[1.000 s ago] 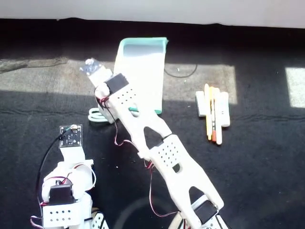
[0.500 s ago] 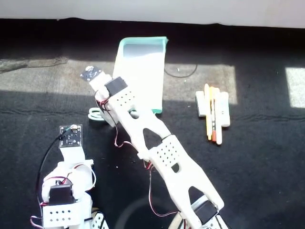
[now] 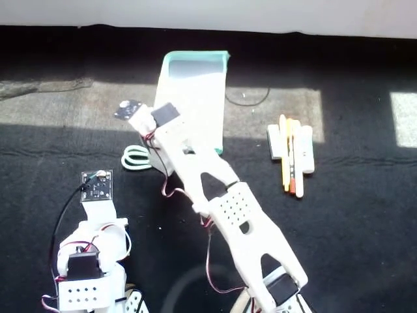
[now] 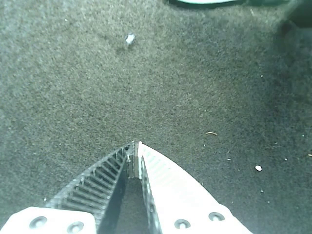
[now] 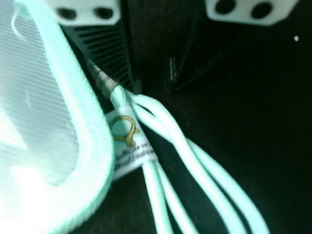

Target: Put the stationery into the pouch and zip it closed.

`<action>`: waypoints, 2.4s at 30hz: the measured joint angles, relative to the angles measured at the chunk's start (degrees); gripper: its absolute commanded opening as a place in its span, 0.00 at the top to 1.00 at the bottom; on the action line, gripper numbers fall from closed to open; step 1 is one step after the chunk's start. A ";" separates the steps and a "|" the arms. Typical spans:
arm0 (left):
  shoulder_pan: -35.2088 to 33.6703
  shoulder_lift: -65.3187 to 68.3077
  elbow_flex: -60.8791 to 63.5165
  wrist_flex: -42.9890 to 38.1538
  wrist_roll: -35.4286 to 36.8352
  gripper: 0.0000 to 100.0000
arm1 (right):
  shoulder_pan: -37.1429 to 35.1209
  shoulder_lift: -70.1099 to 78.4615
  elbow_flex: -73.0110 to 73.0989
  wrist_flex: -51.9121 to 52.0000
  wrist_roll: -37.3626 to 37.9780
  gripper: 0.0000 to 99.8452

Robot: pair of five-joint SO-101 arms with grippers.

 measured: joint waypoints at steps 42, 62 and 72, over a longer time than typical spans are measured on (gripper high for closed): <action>0.00 0.00 0.00 0.00 0.00 0.99 | -3.43 -9.58 13.89 -15.21 0.44 0.99; 0.00 0.00 0.00 0.00 0.00 0.99 | 0.62 -34.20 34.20 0.00 0.44 0.99; 0.00 0.00 0.00 0.00 0.00 0.99 | 3.78 -48.00 71.12 -10.99 0.44 0.92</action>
